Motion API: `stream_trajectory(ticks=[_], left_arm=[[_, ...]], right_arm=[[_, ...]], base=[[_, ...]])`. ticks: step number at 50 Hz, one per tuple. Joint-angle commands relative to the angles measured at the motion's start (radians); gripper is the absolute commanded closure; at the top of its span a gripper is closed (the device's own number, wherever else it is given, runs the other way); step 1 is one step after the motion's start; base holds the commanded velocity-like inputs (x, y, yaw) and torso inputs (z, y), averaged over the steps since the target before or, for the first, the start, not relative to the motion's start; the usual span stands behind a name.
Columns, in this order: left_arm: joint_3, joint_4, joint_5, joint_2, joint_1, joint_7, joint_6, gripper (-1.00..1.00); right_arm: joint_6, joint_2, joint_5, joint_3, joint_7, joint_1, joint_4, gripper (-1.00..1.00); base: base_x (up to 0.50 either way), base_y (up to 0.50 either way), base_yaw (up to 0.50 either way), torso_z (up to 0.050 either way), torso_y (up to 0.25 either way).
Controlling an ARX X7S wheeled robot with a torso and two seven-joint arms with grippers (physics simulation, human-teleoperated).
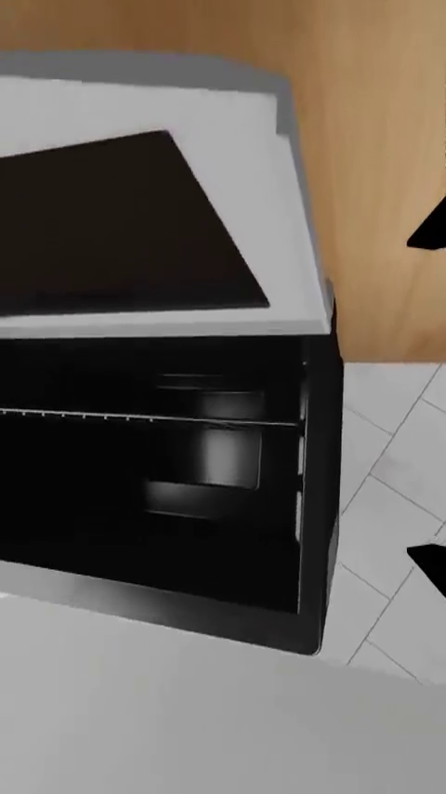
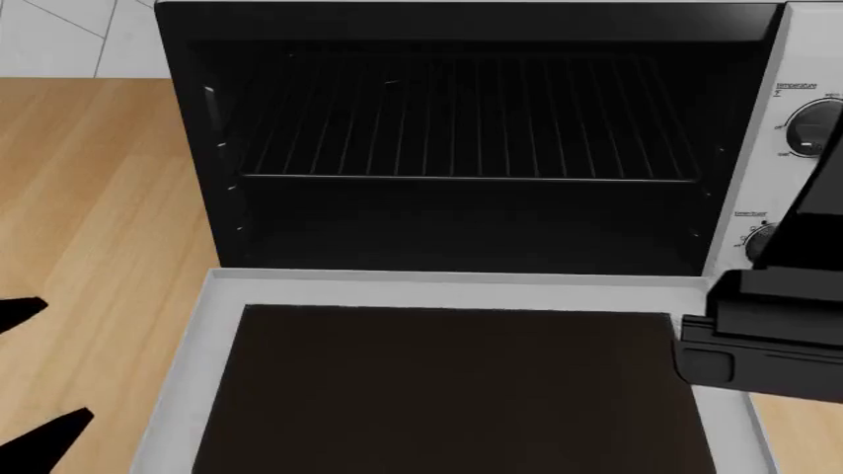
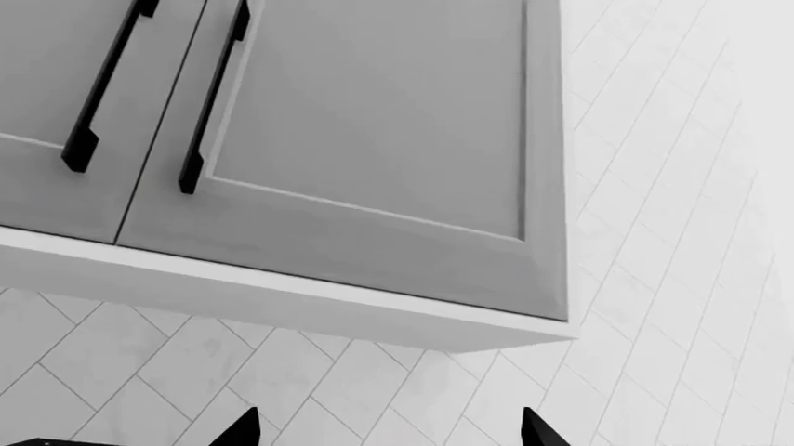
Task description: Close the toaster oven door.
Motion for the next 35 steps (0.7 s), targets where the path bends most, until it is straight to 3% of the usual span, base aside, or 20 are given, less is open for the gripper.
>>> stream_trajectory(ticks=[1, 35], left_arm=[[0.057, -0.049, 0.072, 0.021, -0.022, 0.020, 0.045, -1.00], [0.176, -0.272, 0.139, 0.162, -0.199, 0.048, 0.141, -1.00]], right_arm=[[-0.023, 0.014, -0.006, -0.048, 0.008, 0.030, 0.000, -1.00], [-0.041, 0.040, -0.014, -0.181, 0.020, 0.138, -0.001, -1.00]], base=[[0.00, 0.00, 0.00, 0.000, 0.000], [0.00, 0.00, 0.00, 0.000, 0.000]])
